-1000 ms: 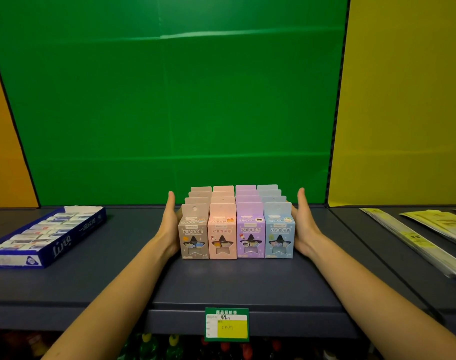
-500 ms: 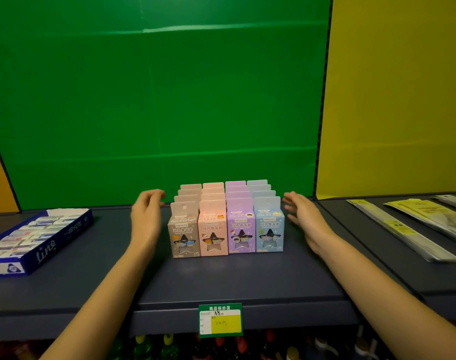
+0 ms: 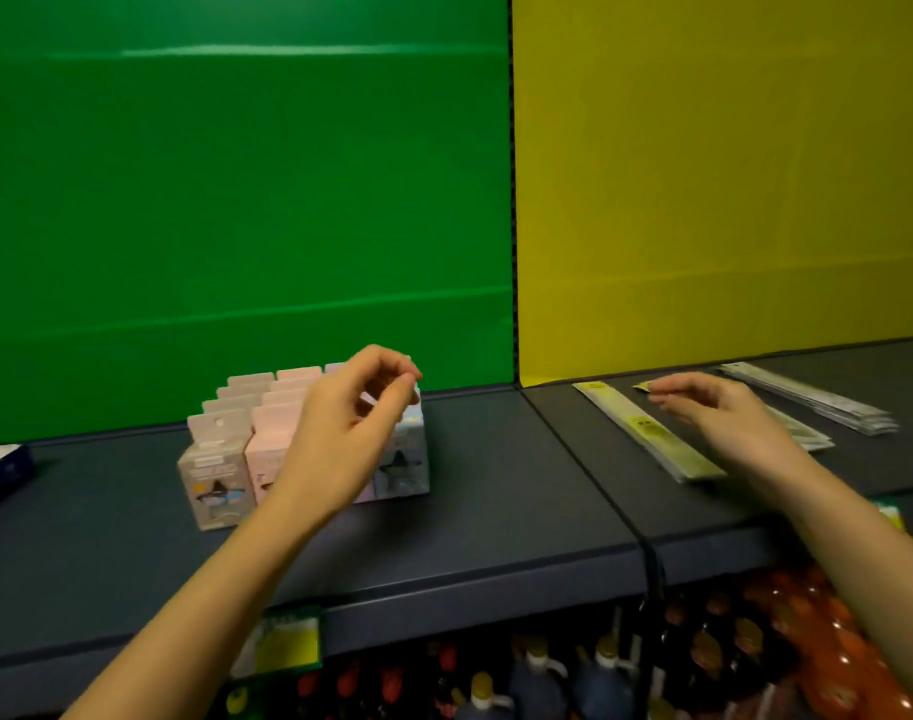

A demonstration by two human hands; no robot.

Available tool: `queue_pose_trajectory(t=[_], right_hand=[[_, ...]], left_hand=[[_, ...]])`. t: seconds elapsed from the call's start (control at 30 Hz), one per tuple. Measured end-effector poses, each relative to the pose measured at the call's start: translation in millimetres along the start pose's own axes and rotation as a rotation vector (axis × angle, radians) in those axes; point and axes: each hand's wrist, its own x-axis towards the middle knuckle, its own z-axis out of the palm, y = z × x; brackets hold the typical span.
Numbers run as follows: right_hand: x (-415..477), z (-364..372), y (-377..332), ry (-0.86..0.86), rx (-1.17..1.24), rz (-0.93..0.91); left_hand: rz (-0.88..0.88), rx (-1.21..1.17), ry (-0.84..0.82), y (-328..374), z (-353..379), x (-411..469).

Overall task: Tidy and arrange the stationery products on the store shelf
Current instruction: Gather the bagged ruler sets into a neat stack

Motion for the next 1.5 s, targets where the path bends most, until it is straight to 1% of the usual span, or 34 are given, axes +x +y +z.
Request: queue_pose_trajectory(t=[0.07,0.13,0.2,0.27,0.37,0.5,0.57,0.63,0.7,0.8,0.87,0.93,0.97,1.03,1.1,1.2,1.27,1.33,1.43,1.5], right_hand=[[8.7,-16.4,15.9,-0.027,0.029,0.061],[16.3,-30.7,31.2,-0.063,0.048,0.099],[21.9,-39.6,45.3,-0.110,0.057,0.132],[24.9,-44.4,55.4,-0.207,0.042,0.145],[31.6,-45.4,66.3,-0.353,0.029,0.178],[44.9,-43.0,72.0,-0.434,0.039,0.162],[45.6,-41.8,70.3,-0.471,0.081,0.155],[44.2,-38.4,71.1,-0.501,0.072,0.125],[44.2,-35.1,74.9,-0.500,0.037,0.079],[40.7,-42.6,68.9,-0.547,0.008,0.053],[41.9,-53.0,64.9,-0.562,-0.014,0.041],[50.5,-68.8,64.0,-0.501,-0.030,-0.004],[59.1,-77.4,66.9,-0.454,-0.045,-0.026],[76.6,-97.8,73.3,-0.354,-0.038,-0.012],[91.9,-118.2,82.1,-0.287,0.003,0.061],[109.6,-134.0,101.2,-0.277,-0.002,0.153],[111.7,-136.5,106.7,-0.353,-0.012,0.214],[112.7,-135.8,108.7,-0.427,0.009,0.242],[122.7,-129.9,115.7,-0.493,0.042,0.199],[129.3,-127.1,119.5,-0.510,0.059,0.189]], left_hand=[[-0.099,-0.043,-0.143,0.6,39.5,2.9],[-0.237,-0.163,-0.255,3.2,82.6,6.3],[-0.405,-0.273,-0.327,6.0,125.3,9.6],[-0.542,-0.281,-0.363,7.0,167.2,13.6],[-0.711,-0.325,-0.327,12.3,219.4,19.8],[-0.844,-0.445,-0.194,23.2,259.5,32.0],[-0.882,-0.525,-0.167,25.0,269.1,35.2],[-0.883,-0.550,-0.165,29.1,275.3,35.2],[-0.884,-0.523,-0.145,28.1,279.3,35.7],[-0.894,-0.454,-0.158,33.1,281.3,36.8],[-0.851,-0.321,-0.164,39.3,281.0,40.2],[-0.762,-0.215,-0.122,45.5,282.4,47.0],[-0.737,-0.219,-0.118,47.7,284.6,51.7],[-0.736,-0.286,-0.136,46.5,294.9,62.3],[-0.778,-0.354,-0.142,47.5,309.6,72.8],[-0.919,-0.467,-0.157,47.9,336.5,88.4],[-1.016,-0.536,-0.150,50.8,352.9,98.2],[-1.069,-0.587,-0.111,52.0,364.5,107.4],[-1.098,-0.533,-0.053,51.7,378.3,115.4],[-1.114,-0.551,-0.068,51.8,383.4,118.4]])
